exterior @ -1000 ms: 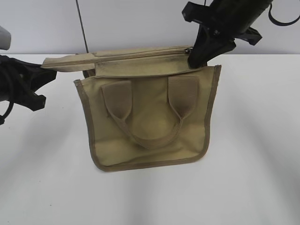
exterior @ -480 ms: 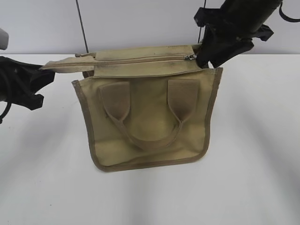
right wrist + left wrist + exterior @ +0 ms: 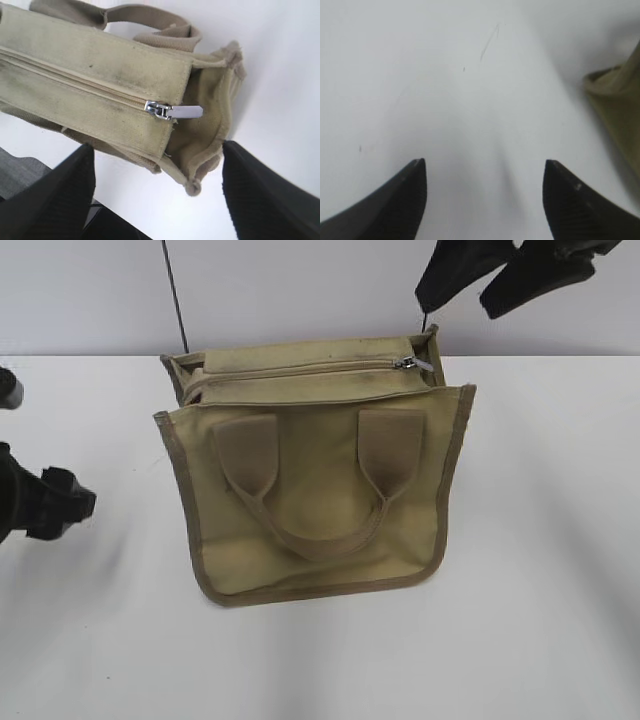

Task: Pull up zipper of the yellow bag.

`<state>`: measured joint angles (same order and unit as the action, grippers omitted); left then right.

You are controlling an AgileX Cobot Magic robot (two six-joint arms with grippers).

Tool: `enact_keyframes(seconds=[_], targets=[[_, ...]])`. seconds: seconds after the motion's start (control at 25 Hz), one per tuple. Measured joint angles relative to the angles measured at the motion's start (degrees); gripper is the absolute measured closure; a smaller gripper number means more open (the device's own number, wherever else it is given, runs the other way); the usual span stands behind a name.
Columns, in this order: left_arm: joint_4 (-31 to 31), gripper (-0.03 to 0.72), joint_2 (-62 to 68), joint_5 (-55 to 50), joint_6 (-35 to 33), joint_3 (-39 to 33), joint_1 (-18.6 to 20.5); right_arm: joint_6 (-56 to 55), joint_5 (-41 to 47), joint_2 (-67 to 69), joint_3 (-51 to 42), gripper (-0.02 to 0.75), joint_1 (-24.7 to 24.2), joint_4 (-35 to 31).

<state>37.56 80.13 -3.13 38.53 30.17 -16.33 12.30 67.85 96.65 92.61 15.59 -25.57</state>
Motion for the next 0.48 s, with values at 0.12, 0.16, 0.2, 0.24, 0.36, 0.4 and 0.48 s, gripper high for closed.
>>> enact_keyframes(seconds=[0.12,0.16,0.2,0.24,0.36,0.4,0.48], targets=[[-5.0,0.162,0.0,-9.4,0.0,0.0,-4.7,0.5,-0.3,-3.5,0.0,0.163,0.0,1.1],[-7.4,0.173,0.0,-12.4,-1.0,0.0,-6.3,0.6,-0.3,-4.6,0.0,0.163,0.0,1.3],[-9.9,0.183,0.0,-15.1,-3.1,0.1,-7.6,0.7,-0.3,-5.9,0.0,0.163,0.0,1.5],[-13.6,0.194,0.0,-18.6,-5.8,0.5,-8.9,0.8,-0.2,-7.4,0.0,0.163,0.0,1.7],[-27.5,0.221,-0.8,-29.5,-20.2,3.5,-11.1,1.2,0.4,-12.6,-0.8,0.163,0.0,3.7],[-32.1,0.229,-1.4,-33.6,-24.1,4.9,-11.3,1.3,0.4,-14.6,-2.0,0.163,0.0,4.5],[-37.6,0.239,-3.3,-41.4,-30.2,8.6,-11.4,1.3,0.1,-19.9,-5.6,0.163,0.0,6.1]])
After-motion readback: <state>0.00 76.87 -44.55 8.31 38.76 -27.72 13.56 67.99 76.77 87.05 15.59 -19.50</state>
